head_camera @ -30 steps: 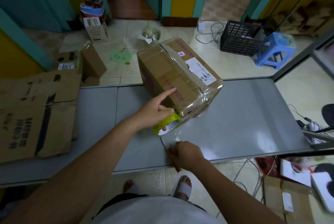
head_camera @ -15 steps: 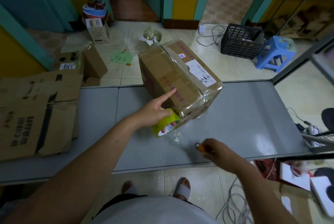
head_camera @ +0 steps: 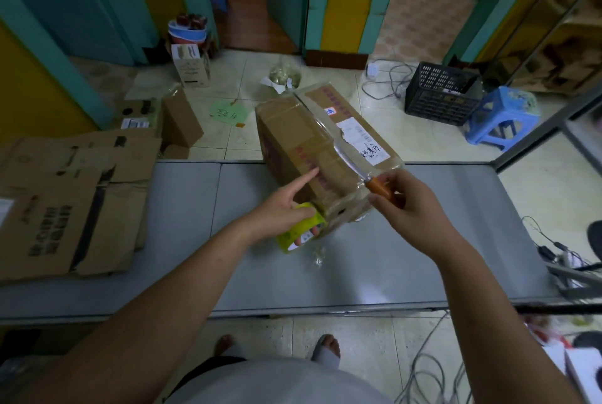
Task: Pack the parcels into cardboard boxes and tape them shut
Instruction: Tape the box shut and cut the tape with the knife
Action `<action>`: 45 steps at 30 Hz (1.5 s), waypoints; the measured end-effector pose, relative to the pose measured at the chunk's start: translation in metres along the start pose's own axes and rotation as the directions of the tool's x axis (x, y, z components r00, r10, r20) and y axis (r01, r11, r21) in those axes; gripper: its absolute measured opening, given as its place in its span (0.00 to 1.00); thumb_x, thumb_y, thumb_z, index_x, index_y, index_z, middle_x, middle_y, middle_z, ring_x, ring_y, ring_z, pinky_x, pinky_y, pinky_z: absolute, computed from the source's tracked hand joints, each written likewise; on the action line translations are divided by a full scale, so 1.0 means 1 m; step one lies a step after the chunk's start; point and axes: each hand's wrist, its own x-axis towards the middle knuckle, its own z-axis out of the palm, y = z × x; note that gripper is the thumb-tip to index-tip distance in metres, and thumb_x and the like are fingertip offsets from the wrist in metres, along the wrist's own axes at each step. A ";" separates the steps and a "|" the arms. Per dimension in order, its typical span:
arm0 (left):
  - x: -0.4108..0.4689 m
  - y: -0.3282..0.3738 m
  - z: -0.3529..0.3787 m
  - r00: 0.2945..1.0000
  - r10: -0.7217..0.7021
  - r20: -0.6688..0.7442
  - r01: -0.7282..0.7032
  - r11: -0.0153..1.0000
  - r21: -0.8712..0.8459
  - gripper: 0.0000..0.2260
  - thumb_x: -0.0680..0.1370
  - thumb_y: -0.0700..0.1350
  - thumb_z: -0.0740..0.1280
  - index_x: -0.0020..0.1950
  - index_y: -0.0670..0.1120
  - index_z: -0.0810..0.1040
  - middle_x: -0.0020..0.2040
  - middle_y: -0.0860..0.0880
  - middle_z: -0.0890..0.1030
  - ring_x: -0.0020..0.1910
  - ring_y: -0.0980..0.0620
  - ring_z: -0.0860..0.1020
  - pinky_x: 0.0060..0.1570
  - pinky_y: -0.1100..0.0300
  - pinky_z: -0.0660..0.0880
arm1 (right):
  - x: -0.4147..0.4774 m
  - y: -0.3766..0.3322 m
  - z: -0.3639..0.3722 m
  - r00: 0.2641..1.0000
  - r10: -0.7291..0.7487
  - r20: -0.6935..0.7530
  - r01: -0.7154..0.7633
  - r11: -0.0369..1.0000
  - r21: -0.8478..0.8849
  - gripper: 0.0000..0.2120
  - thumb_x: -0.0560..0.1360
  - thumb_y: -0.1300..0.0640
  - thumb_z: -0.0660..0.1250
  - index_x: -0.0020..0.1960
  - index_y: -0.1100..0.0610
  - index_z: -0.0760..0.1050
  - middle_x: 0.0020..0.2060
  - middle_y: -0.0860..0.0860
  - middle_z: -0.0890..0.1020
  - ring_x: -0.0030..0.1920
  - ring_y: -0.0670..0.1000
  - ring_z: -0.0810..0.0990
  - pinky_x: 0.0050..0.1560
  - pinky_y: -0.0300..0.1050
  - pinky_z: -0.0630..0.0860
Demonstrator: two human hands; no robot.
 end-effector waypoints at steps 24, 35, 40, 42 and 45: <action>-0.005 -0.020 0.011 0.978 0.081 -0.190 -0.045 0.981 0.186 0.35 0.83 0.47 0.71 0.81 0.71 0.56 0.78 0.64 0.69 0.71 0.58 0.75 0.71 0.54 0.75 | 0.063 -0.003 0.069 0.996 -0.049 -0.073 0.052 0.998 0.038 0.08 0.82 0.49 0.67 0.57 0.53 0.75 0.47 0.51 0.80 0.45 0.46 0.79 0.39 0.37 0.69; -0.011 -0.022 -0.005 0.998 -0.022 -0.063 0.026 0.998 0.064 0.42 0.82 0.40 0.70 0.78 0.78 0.52 0.53 0.33 0.85 0.46 0.34 0.85 0.56 0.40 0.81 | 0.027 -0.022 0.048 0.988 -0.050 -0.143 0.100 0.926 0.363 0.07 0.85 0.57 0.65 0.57 0.57 0.81 0.38 0.48 0.82 0.37 0.44 0.79 0.38 0.37 0.76; -0.008 -0.019 -0.006 0.999 0.005 -0.053 -0.001 0.998 0.068 0.43 0.82 0.37 0.70 0.81 0.73 0.53 0.74 0.47 0.76 0.38 0.50 0.84 0.49 0.48 0.83 | -0.034 -0.007 0.041 0.999 -0.050 0.016 0.046 0.980 0.196 0.06 0.83 0.57 0.68 0.55 0.47 0.82 0.36 0.50 0.83 0.34 0.43 0.81 0.36 0.34 0.73; -0.008 -0.017 -0.004 0.998 0.009 -0.058 -0.004 0.996 0.084 0.43 0.81 0.36 0.70 0.81 0.73 0.53 0.79 0.50 0.71 0.40 0.45 0.86 0.48 0.48 0.84 | -0.051 0.003 0.049 0.995 -0.011 0.102 -0.003 0.991 0.132 0.10 0.82 0.56 0.68 0.55 0.40 0.79 0.39 0.45 0.84 0.39 0.44 0.84 0.41 0.36 0.78; -0.009 -0.012 -0.003 0.998 -0.005 -0.060 0.010 0.996 0.087 0.43 0.81 0.36 0.68 0.82 0.72 0.51 0.77 0.39 0.72 0.35 0.50 0.86 0.38 0.55 0.82 | -0.063 0.010 0.058 0.992 0.029 0.124 -0.037 0.997 0.062 0.07 0.83 0.51 0.67 0.58 0.42 0.79 0.39 0.39 0.83 0.42 0.45 0.84 0.40 0.41 0.79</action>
